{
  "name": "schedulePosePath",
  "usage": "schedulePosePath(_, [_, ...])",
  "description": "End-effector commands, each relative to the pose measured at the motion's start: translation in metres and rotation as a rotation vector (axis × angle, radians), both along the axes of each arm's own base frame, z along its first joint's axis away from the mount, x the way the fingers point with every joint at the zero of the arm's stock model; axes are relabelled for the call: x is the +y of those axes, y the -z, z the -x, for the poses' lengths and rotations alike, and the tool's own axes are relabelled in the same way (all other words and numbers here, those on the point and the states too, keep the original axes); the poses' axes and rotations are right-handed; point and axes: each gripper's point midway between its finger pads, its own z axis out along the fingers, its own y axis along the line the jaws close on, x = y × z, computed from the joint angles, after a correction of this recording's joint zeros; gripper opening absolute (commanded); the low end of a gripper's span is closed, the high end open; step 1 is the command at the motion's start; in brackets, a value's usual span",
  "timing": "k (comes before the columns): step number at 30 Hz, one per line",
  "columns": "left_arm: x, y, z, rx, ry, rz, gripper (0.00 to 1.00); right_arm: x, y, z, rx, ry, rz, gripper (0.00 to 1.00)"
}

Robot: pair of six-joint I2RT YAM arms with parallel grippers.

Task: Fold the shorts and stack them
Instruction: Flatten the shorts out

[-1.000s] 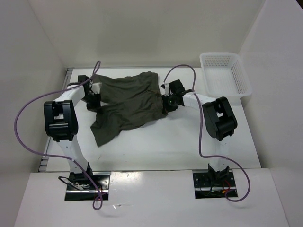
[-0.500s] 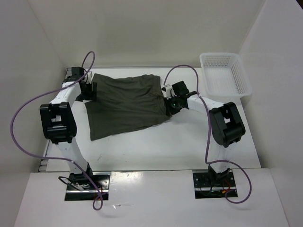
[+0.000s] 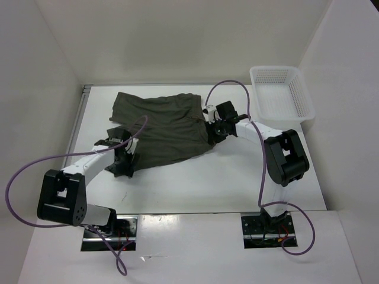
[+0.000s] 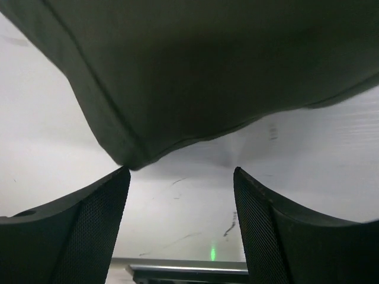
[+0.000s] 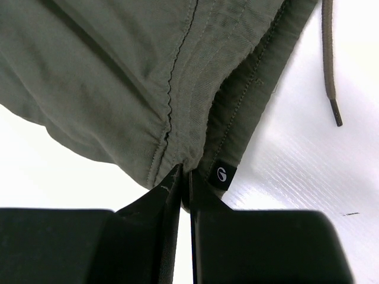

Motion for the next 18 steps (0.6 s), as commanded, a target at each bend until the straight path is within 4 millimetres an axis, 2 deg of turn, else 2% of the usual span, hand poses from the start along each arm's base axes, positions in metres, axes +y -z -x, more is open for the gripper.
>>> schedulePosePath(1, [0.020, 0.009, -0.007, -0.046, -0.041, -0.097, 0.78, -0.004, -0.016, -0.003, -0.049, -0.006, -0.010, 0.13])
schedulePosePath(4, [0.019, 0.020, -0.002, -0.007, -0.037, -0.094, 0.78, -0.007, -0.008, 0.003, -0.037, -0.022, 0.006, 0.10])
schedulePosePath(6, [0.020, 0.033, 0.003, 0.020, -0.027, -0.109, 0.78, -0.008, -0.010, 0.006, -0.047, -0.030, 0.008, 0.09])
schedulePosePath(8, [0.021, 0.041, 0.001, 0.021, -0.030, -0.120, 0.74, -0.011, -0.005, 0.011, -0.032, -0.040, 0.021, 0.08])
schedulePosePath(9, [0.021, 0.043, -0.001, 0.021, -0.030, -0.120, 0.68, -0.012, -0.005, 0.013, -0.039, -0.051, 0.026, 0.05])
schedulePosePath(10, [0.021, 0.047, -0.002, 0.026, -0.030, -0.121, 0.45, -0.012, -0.005, 0.016, -0.031, -0.065, 0.025, 0.02])
schedulePosePath(11, [0.022, 0.049, -0.001, 0.036, -0.031, -0.132, 0.33, -0.012, -0.005, 0.016, -0.037, -0.075, 0.030, 0.00])
schedulePosePath(14, [0.020, 0.048, -0.005, 0.062, -0.027, -0.124, 0.05, -0.015, -0.010, 0.024, -0.042, -0.138, 0.043, 0.00])
schedulePosePath(15, [0.021, 0.046, 0.001, 0.091, -0.025, -0.129, 0.02, -0.018, -0.013, 0.028, -0.053, -0.174, 0.062, 0.00])
schedulePosePath(17, [0.018, 0.030, -0.003, 0.048, -0.026, -0.112, 0.00, -0.024, -0.012, 0.036, -0.054, -0.223, 0.091, 0.00])
schedulePosePath(18, [0.018, 0.024, 0.006, 0.065, -0.022, -0.105, 0.00, -0.029, -0.012, 0.042, -0.057, -0.277, 0.120, 0.00])
